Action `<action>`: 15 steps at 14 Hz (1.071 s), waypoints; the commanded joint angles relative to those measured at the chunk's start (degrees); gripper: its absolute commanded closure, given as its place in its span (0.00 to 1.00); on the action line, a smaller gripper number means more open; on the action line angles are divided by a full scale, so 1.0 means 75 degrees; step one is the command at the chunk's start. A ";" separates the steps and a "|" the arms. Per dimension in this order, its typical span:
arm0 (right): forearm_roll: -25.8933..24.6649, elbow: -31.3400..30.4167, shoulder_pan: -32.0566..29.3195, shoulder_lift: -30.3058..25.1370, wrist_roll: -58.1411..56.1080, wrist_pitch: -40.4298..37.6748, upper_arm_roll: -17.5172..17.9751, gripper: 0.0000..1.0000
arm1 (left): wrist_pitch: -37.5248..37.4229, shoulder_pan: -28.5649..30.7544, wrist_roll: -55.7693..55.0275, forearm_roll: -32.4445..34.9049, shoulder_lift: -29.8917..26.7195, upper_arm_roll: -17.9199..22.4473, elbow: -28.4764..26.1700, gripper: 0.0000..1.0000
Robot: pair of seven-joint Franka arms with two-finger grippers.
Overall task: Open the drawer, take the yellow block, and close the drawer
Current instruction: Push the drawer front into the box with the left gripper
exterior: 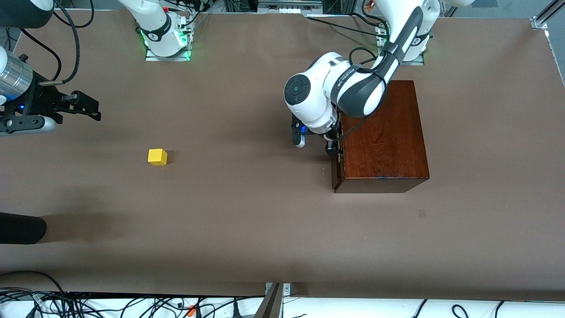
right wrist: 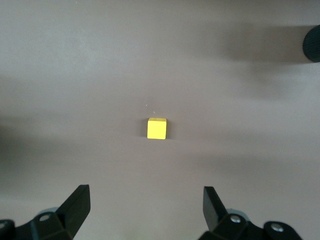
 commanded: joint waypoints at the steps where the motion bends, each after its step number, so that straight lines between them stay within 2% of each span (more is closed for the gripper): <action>1: -0.0037 0.0507 -0.0048 0.0119 -0.0036 -0.0226 0.0023 0.00 | -0.0019 0.0158 -0.0066 0.0302 -0.0338 -0.0019 -0.0400 0.00; 4: -0.0049 0.0508 -0.0047 0.0154 0.0058 -0.0156 0.0023 0.00 | 0.0052 -0.0274 -0.1328 0.0220 -0.0315 -0.0066 0.0021 0.00; 8: -0.0049 0.0508 -0.0071 0.0166 0.0058 -0.0120 0.0011 0.00 | -0.0053 -0.0838 -0.3882 0.0162 -0.0349 -0.0089 0.0795 0.00; 10: -0.0049 0.0484 -0.0071 0.0166 0.0093 -0.0144 0.0012 0.00 | -0.0474 -0.0804 -0.4762 0.0045 -0.0583 -0.0206 0.1158 0.00; 13: -0.0049 0.0484 -0.0071 0.0166 0.0093 -0.0191 0.0011 0.00 | -0.1012 -0.0652 -0.5983 -0.0377 -0.1238 -0.0090 0.1405 0.00; 15: -0.0049 0.0484 -0.0071 0.0166 0.0093 -0.0179 0.0011 0.00 | -0.1190 -0.0057 -0.6009 -0.0575 -0.1683 -0.0124 0.1429 0.00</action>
